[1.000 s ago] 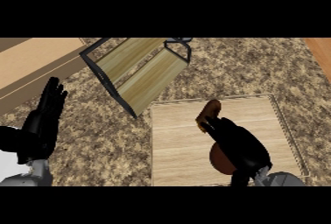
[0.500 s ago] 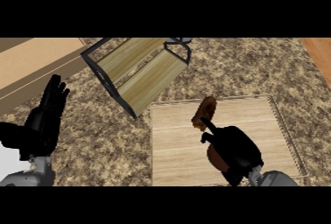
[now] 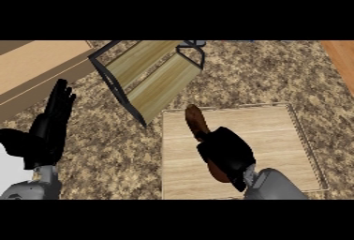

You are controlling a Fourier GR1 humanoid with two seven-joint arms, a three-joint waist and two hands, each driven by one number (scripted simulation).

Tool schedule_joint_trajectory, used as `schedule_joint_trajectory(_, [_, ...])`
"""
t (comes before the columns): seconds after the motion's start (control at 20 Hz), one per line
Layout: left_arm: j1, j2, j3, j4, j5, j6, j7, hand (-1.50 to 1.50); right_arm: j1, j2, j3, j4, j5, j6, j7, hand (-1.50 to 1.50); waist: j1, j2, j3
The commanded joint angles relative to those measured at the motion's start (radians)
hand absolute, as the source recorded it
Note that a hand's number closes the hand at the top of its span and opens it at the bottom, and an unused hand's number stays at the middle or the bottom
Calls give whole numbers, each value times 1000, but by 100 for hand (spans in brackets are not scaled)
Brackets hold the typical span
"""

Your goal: Pick the cupcake from the tray and place it in the tiered shelf

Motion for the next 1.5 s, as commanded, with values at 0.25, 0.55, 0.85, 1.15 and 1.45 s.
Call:
schedule_joint_trajectory(0.25, [20, 4, 24, -16, 8, -11, 0, 0, 1, 151, -65, -76, -171, 143, -39, 150, -6, 12, 15])
schedule_joint_trajectory(0.55, [14, -7, 13, 2, -23, 9, -2, 0, 20, 266, -260, -291, -401, 168, 78, 150, -22, 13, 15])
schedule_joint_trajectory(0.85, [-12, 35, 58, 7, 23, -41, 19, 0, -161, 269, -407, -467, -586, 201, 403, 150, -13, 12, 14])
schedule_joint_trajectory(1.15, [-47, 11, 51, 0, 1, -25, 42, 0, -352, 245, -547, -318, -560, 187, 411, 150, -5, 15, 15])
schedule_joint_trajectory(1.45, [10, -12, 13, -66, -23, -27, 66, 0, -497, 245, -593, -100, -522, 76, 378, 150, 3, 15, 15])
